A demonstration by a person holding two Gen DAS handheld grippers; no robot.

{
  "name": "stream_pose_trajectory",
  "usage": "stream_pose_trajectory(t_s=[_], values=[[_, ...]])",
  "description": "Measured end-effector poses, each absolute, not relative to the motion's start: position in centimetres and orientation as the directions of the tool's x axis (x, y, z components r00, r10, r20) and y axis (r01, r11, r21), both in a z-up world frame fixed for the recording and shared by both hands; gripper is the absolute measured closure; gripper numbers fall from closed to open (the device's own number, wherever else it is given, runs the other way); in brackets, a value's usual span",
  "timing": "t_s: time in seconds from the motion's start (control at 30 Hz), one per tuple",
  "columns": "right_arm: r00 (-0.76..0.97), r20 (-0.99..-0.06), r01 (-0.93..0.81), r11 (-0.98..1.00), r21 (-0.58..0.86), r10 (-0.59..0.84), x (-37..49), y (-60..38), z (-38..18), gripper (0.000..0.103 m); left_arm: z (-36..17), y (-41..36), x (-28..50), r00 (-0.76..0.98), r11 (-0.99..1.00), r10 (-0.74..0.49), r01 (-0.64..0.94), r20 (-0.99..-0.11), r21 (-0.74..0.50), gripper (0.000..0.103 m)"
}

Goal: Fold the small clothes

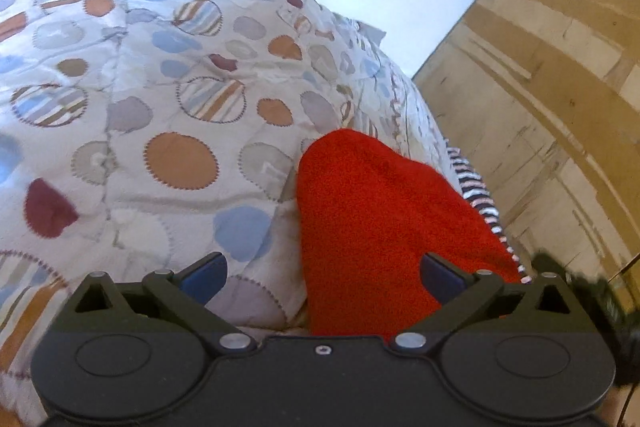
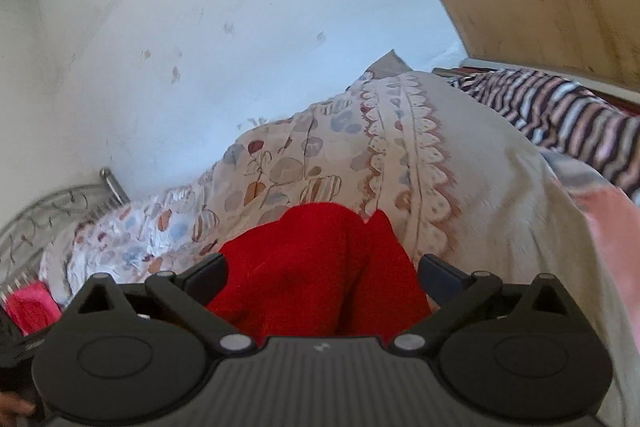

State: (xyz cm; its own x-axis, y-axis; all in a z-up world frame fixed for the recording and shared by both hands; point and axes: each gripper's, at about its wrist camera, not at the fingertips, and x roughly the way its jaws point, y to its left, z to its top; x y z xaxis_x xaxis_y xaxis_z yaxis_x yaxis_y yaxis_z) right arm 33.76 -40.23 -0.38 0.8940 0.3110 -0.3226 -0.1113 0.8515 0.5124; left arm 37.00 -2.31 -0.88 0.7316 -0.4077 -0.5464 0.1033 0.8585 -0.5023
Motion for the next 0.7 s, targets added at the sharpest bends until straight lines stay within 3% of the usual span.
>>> stream_pose_trajectory(t_s=[0.33, 0.47, 0.7], values=[[0.818, -0.467, -0.079, 0.87, 0.487, 0.336, 40.5, -39.2, -3.8, 0.0, -2.2, -4.7, 38.9, 0.702, 0.911, -0.366, 0.135, -0.611, -0.391, 0.001], [0.83, -0.426, -0.063, 0.819, 0.571, 0.361, 40.0, -40.3, -6.0, 0.0, -2.7, -5.2, 38.8, 0.71, 0.913, -0.361, 0.138, -0.605, -0.383, 0.001], [0.846, -0.389, -0.087, 0.814, 0.574, 0.364, 39.6, -40.7, -6.6, 0.0, -3.3, -5.2, 38.7, 0.709, 0.902, -0.372, 0.124, -0.599, -0.413, 0.001]])
